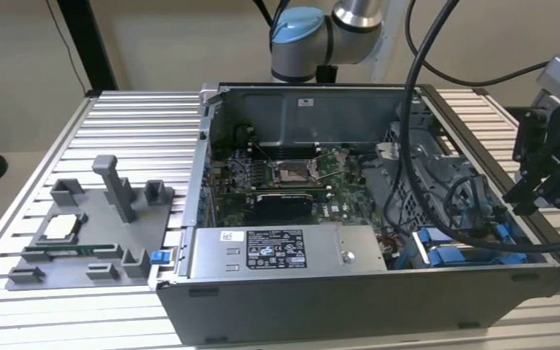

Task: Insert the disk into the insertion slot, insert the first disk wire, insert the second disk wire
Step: 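Insert the second disk wire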

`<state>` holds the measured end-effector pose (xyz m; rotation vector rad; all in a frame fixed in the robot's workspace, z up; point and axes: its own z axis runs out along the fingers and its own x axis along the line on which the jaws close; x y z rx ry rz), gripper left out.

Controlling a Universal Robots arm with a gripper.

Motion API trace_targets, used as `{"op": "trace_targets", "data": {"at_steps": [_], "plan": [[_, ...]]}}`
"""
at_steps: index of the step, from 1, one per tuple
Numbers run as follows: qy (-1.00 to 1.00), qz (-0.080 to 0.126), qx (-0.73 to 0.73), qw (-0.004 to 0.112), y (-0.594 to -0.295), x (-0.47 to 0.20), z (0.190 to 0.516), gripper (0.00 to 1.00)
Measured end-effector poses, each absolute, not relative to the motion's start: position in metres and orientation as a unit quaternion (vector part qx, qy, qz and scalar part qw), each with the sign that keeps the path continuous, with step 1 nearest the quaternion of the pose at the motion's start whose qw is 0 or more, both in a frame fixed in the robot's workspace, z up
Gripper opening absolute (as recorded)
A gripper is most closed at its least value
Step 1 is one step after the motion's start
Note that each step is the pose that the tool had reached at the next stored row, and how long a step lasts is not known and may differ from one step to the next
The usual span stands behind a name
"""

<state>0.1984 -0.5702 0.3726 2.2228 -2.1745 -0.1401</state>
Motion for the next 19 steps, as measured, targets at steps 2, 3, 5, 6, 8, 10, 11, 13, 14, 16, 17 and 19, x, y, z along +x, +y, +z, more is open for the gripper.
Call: {"op": "trace_targets", "data": {"at_steps": [2,3,5,6,8,10,11,13,14,16,17,19], "plan": [[-0.699,-0.045,0.714,0.014,-0.5702,0.1984,0.3725,0.0],[-0.699,-0.045,0.714,0.014,-0.5702,0.1985,0.3725,0.0],[-0.699,-0.045,0.714,0.015,-0.5701,0.1985,0.3717,0.0],[-0.698,-0.046,0.714,0.015,-0.57,0.1985,0.3711,0.0],[-0.698,-0.047,0.714,0.016,-0.5695,0.1985,0.3695,0.0],[-0.698,-0.048,0.714,0.017,-0.5692,0.1985,0.3676,0.0],[-0.698,-0.048,0.714,0.017,-0.5692,0.1985,0.3672,0.0],[-0.698,-0.048,0.714,0.017,-0.5692,0.1985,0.3666,0.0],[-0.698,-0.048,0.714,0.017,-0.5692,0.1985,0.3666,0.0],[-0.698,-0.048,0.714,0.017,-0.5692,0.1985,0.3666,0.0],[-0.698,-0.048,0.714,0.017,-0.5692,0.1985,0.3666,0.0],[-0.698,-0.048,0.714,0.017,-0.5692,0.1985,0.3665,0.0]]}}
